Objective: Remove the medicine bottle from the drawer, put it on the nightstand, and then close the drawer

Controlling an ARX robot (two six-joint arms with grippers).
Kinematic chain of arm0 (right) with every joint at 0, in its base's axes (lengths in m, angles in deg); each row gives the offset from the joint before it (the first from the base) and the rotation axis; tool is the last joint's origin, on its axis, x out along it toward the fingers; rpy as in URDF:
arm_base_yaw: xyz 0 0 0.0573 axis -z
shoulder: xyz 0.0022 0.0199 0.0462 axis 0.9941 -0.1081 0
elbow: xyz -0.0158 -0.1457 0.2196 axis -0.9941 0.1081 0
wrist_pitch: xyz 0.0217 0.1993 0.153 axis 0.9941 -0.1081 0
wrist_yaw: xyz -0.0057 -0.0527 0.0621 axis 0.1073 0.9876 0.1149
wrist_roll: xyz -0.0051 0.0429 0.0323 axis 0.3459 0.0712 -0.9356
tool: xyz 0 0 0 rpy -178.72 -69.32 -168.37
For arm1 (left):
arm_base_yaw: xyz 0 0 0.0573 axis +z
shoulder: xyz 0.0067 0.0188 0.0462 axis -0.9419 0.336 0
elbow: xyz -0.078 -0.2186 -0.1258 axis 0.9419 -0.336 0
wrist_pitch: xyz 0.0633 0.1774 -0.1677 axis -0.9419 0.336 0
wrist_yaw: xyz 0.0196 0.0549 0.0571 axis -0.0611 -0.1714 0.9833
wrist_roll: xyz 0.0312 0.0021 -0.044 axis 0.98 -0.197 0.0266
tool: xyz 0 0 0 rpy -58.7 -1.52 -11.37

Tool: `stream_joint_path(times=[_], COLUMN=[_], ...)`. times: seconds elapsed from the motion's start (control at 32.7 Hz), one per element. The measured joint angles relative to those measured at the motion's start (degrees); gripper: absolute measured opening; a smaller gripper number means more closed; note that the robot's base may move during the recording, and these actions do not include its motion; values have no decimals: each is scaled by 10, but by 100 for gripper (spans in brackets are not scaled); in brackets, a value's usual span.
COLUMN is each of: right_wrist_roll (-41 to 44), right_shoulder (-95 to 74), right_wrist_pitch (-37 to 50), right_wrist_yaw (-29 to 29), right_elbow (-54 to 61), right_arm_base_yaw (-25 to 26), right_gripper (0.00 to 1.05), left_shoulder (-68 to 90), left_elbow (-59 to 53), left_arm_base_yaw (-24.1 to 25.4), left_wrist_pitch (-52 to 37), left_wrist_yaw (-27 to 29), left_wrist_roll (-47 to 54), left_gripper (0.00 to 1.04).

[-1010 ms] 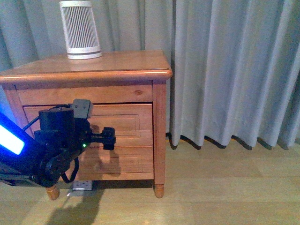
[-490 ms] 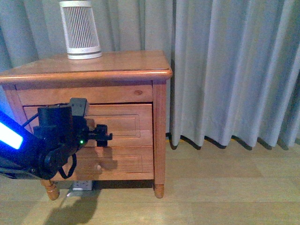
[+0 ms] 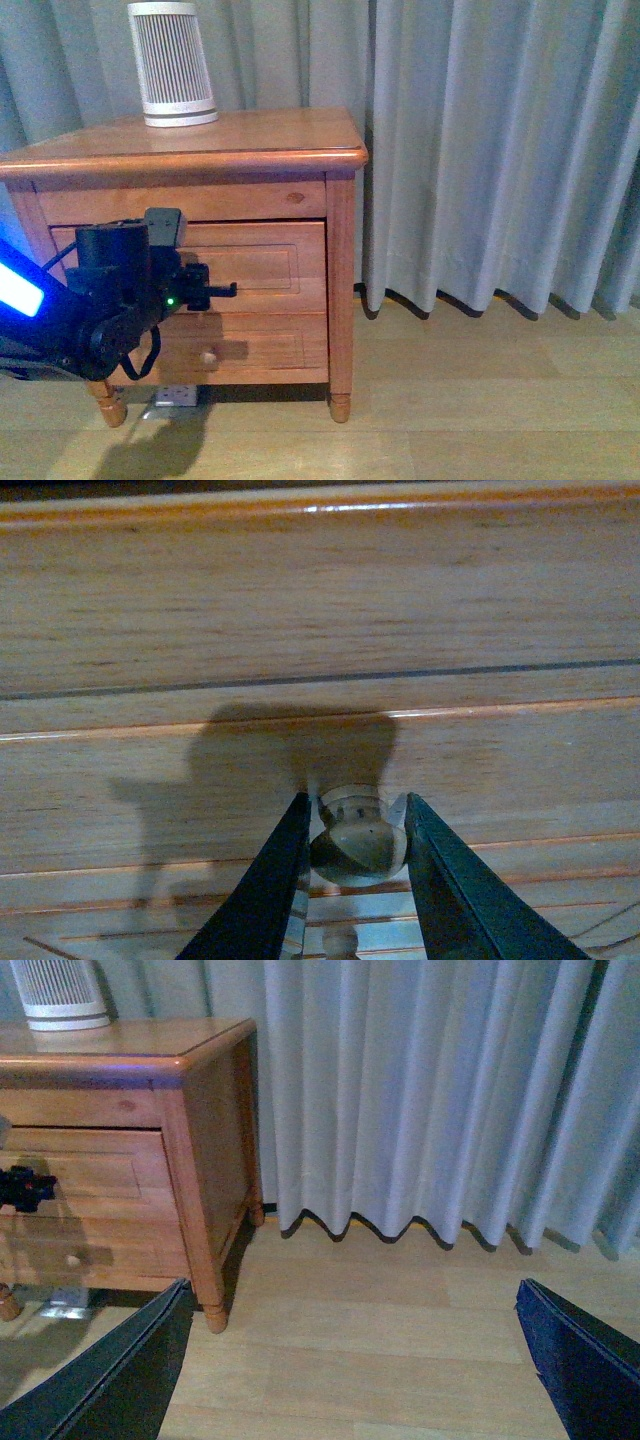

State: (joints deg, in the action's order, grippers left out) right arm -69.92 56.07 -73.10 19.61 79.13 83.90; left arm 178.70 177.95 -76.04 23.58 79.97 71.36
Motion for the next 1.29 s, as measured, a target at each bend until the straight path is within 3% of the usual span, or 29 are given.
stream_joint_path(times=[0.24,0.83,1.29], right_wrist_roll=[0,0,0], right_shoulder=[0,0,0], right_wrist_pitch=[0,0,0], right_wrist_yaw=[0,0,0], right_elbow=[0,0,0], right_arm_base_yaw=[0,0,0], right_gripper=[98,98,98], left_shoulder=[-18,-185,-236], left_elbow=[-47,-423,-513], left_arm_base_yaw=[-1,-43,-51], left_wrist_pitch=[-27,-179,-179], left_wrist_yaw=[-7,41,57], left_wrist_roll=[-3,17,18], left_gripper=[24,24,24])
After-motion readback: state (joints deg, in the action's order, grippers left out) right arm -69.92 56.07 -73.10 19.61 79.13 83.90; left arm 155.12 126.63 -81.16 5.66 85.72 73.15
